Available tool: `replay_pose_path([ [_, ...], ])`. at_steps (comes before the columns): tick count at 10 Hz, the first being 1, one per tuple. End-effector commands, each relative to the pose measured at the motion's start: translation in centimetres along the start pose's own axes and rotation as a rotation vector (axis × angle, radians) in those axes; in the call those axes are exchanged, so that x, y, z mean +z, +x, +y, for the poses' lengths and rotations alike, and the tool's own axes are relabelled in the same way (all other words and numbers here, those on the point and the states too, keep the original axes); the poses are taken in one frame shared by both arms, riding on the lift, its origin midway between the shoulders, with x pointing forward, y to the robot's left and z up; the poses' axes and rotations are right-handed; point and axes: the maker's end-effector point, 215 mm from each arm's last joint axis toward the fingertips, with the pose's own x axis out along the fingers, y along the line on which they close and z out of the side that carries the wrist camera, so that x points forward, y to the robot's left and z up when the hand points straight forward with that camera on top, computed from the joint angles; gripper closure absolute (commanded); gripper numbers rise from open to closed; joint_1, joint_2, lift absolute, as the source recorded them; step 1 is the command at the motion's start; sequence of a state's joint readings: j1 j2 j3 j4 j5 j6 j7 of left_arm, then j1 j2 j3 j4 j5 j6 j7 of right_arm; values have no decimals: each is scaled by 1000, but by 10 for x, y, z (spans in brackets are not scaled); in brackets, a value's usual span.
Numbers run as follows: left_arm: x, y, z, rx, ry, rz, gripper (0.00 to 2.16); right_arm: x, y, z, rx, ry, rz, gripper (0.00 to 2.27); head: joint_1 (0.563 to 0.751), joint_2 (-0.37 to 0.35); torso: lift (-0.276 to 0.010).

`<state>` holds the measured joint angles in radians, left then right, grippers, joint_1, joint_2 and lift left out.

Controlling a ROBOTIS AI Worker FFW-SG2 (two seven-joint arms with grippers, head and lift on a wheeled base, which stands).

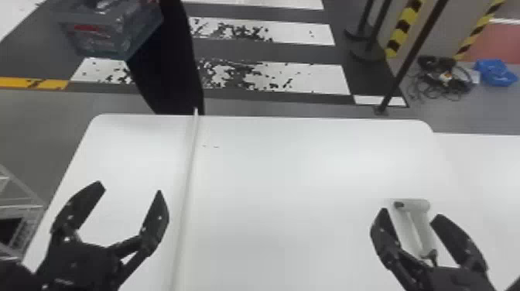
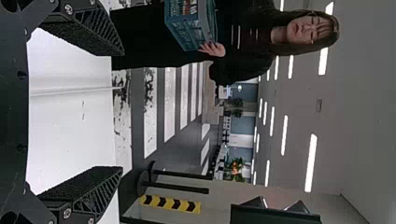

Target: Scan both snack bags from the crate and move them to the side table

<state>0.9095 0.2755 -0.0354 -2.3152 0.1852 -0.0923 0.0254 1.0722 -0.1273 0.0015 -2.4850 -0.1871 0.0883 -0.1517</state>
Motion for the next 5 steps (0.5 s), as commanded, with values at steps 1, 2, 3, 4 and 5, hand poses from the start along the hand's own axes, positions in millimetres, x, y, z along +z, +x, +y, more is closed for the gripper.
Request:
replay_pose_path([
  [1,-9,0,0,-3,-4,34,124,0,0,0,0,0,0,178,695,-70,-29],
  [2,-10,0,1,-3,-3,35,130,0,0,0,0,0,0,178,695,-72,-29],
  [3,-10,0,3,-1,-3,34,124,0,0,1,2,1,0,178,695,-71,-29],
  [4,-11,0,3,-1,-4,37,130,0,0,1,2,1,0,178,695,-67,-29],
  [5,-10,0,3,-3,-7,36,130,0,0,1,1,2,0,178,695,-66,-29],
])
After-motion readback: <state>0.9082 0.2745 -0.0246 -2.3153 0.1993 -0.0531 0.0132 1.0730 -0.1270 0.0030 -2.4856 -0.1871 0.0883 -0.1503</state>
